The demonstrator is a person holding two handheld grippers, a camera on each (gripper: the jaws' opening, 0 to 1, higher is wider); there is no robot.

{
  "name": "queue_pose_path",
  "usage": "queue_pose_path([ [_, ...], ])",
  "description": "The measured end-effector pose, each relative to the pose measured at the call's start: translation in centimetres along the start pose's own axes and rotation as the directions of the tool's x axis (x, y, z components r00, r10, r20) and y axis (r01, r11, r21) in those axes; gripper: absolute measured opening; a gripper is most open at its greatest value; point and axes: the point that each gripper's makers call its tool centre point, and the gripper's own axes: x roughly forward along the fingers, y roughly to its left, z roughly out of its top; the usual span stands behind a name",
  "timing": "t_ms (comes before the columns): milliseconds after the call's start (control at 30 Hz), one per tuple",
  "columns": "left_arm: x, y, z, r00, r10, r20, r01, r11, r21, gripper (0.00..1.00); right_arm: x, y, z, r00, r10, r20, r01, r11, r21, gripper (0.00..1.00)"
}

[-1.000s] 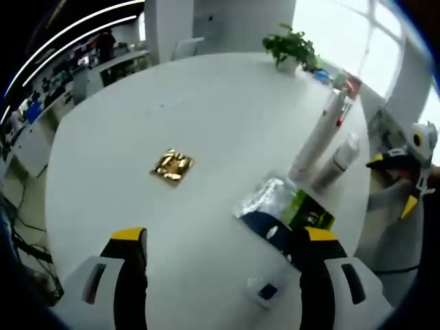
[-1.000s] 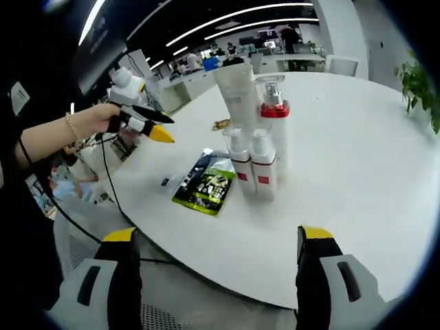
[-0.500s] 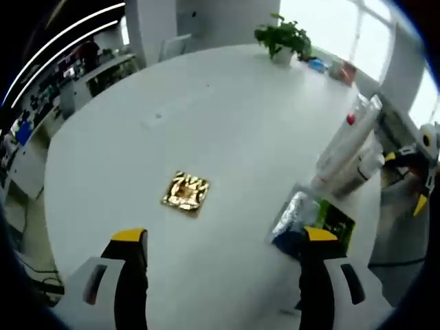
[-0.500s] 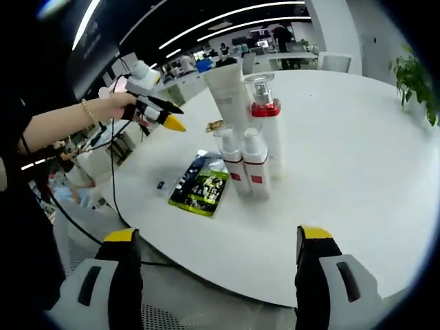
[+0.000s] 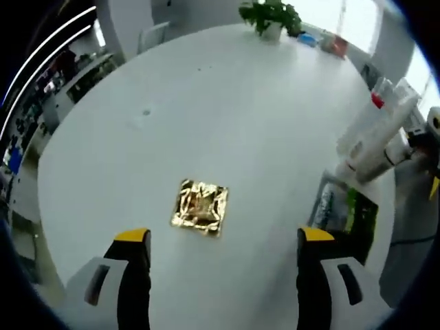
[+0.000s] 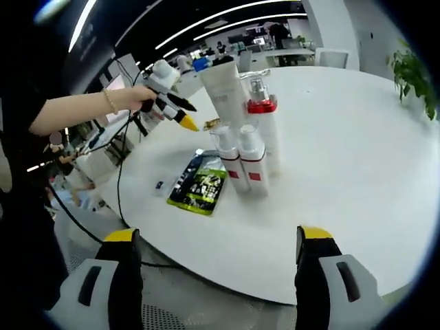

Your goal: Arrange the skincare products in the storage area until every visible bottle or jar stands upright without overlapping.

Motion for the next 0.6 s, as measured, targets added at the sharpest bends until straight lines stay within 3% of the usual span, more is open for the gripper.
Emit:
queue_pose_path([
  [300, 1.8, 1.6, 0.3, 0.999, -0.028, -0.044, 0.029, 0.999, 0.042, 0.73, 0.1, 0.0, -0.3, 1.000, 0.002, -0.017, -0.002, 1.000, 0.012, 0.93],
  [600, 3.5, 1.8, 0.1, 0.996, -0.050, -0.073, 0.056, 0.995, 0.079, 0.64, 0.2, -0.1, -0.4, 1.000, 0.000, -0.028, 0.000, 1.000, 0.017, 0.92],
])
